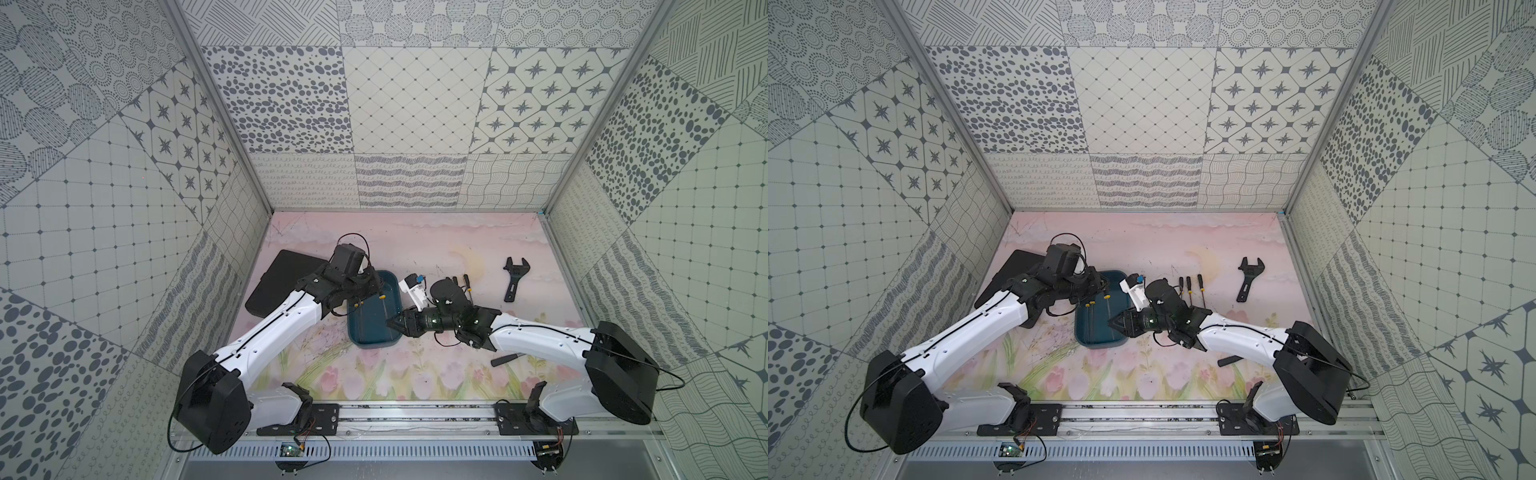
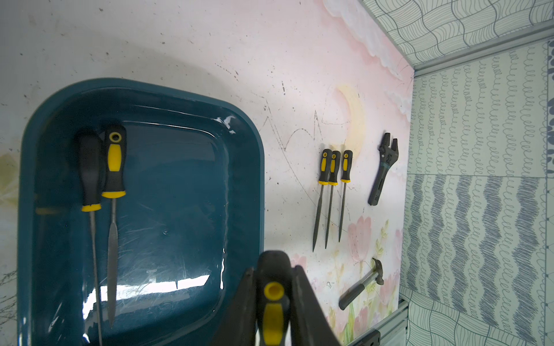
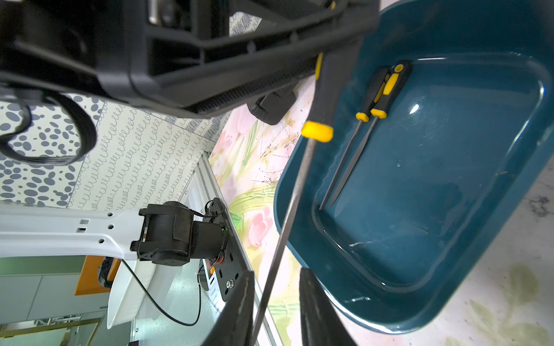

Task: Take the file tool out of the storage box
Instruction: Pick up the file tool from the storage box.

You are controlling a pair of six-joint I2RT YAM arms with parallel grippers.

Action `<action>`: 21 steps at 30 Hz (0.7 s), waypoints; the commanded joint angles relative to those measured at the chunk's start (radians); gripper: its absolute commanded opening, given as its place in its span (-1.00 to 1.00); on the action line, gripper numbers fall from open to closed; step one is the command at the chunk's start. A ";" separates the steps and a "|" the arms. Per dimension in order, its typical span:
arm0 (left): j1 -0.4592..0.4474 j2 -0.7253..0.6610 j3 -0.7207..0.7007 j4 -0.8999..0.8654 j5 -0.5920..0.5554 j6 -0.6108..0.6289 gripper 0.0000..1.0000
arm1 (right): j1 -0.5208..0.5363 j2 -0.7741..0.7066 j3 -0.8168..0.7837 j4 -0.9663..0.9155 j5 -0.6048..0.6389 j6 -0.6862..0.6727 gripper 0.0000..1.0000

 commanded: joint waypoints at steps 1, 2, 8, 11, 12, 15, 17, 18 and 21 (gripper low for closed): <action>-0.001 -0.010 0.009 0.045 0.016 -0.010 -0.84 | 0.008 0.014 0.038 0.020 0.013 -0.015 -0.49; -0.001 -0.010 0.010 0.049 0.017 -0.010 -0.84 | 0.008 0.017 0.041 0.022 0.011 -0.013 -0.53; -0.002 -0.008 0.025 0.051 0.012 -0.006 -0.84 | 0.008 0.023 0.049 0.022 0.004 -0.010 -0.70; -0.002 -0.005 0.035 0.054 0.007 -0.003 -0.84 | 0.008 0.030 0.058 0.016 -0.002 -0.012 -0.76; -0.001 -0.001 0.040 0.053 0.007 -0.001 -0.84 | 0.008 0.031 0.061 0.014 -0.003 -0.013 -0.79; 0.001 0.001 0.055 0.046 0.001 0.010 -0.84 | 0.008 0.034 0.072 0.005 -0.001 -0.015 -0.92; 0.002 -0.002 0.060 0.043 0.001 0.015 -0.82 | 0.009 0.034 0.080 -0.005 0.004 -0.014 -0.96; 0.002 -0.004 0.061 0.045 0.002 0.019 -0.80 | 0.008 0.034 0.083 -0.011 0.007 -0.012 -0.98; 0.005 -0.007 0.065 0.054 0.005 0.028 -0.67 | 0.008 0.031 0.087 -0.017 0.024 -0.006 -1.00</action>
